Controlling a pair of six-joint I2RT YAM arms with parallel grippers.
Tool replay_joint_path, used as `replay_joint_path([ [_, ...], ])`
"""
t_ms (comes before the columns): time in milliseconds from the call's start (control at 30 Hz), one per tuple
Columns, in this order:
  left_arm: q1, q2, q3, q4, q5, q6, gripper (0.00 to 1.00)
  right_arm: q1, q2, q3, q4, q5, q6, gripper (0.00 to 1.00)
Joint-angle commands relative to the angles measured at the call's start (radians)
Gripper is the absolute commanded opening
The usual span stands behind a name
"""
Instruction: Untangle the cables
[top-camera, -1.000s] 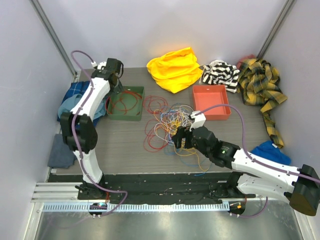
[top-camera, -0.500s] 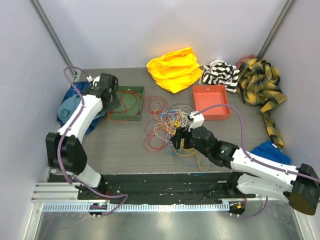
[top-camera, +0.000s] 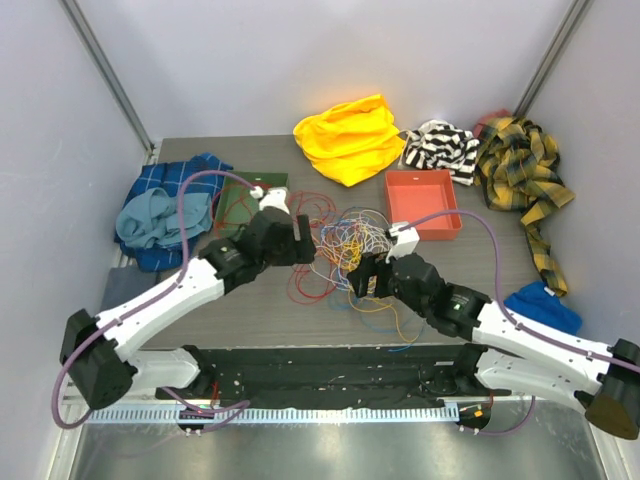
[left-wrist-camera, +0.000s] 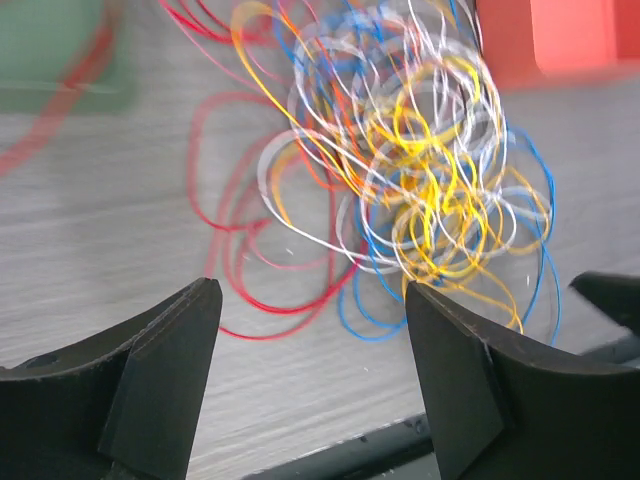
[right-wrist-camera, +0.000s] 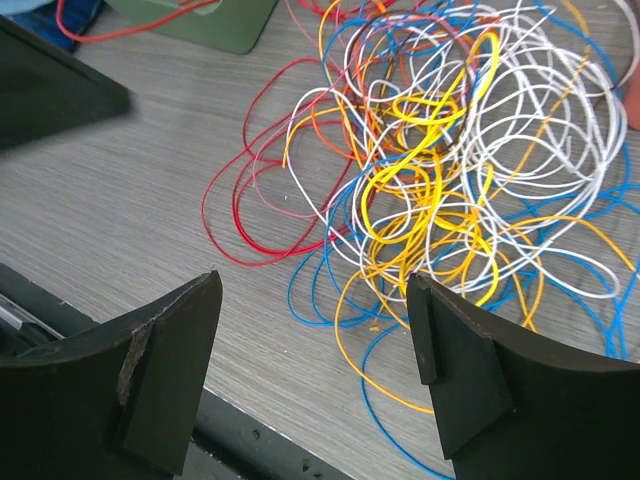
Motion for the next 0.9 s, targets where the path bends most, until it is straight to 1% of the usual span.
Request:
replay_joint_path([
  [0, -0.016, 0.113, -0.068, 0.076, 0.029, -0.086, 0.79, 0.003, -0.078, 0.019, -0.05, 0.063, 0.024, 0.83],
  [133, -0.025, 0.134, -0.176, 0.11, 0.036, -0.155, 0.77, 0.003, -0.122, 0.029, -0.105, 0.083, 0.03, 0.83],
  [200, -0.028, 0.15, -0.199, 0.121, 0.017, -0.178, 0.77, 0.003, -0.135, 0.024, -0.113, 0.089, 0.027, 0.83],
  [300, -0.028, 0.179, -0.22, 0.124, 0.005, -0.19, 0.74, 0.003, -0.133, 0.019, -0.122, 0.094, 0.03, 0.83],
  [467, -0.028, 0.171, -0.285, 0.167, -0.013, -0.207, 0.69, 0.001, -0.13, 0.013, -0.119, 0.089, 0.036, 0.83],
  [667, -0.028, 0.231, -0.3, 0.214, -0.03, -0.186, 0.55, 0.001, -0.13, 0.007, -0.119, 0.091, 0.033, 0.83],
  [700, -0.028, 0.242, -0.3, 0.222, -0.032, -0.183, 0.51, 0.003, -0.13, 0.007, -0.119, 0.092, 0.034, 0.83],
  [767, -0.028, 0.266, -0.299, 0.243, -0.04, -0.183, 0.48, 0.003, -0.132, 0.006, -0.122, 0.091, 0.033, 0.83],
  [867, -0.028, 0.291, -0.295, 0.254, -0.053, -0.183, 0.41, 0.003, -0.133, 0.004, -0.127, 0.094, 0.034, 0.83],
])
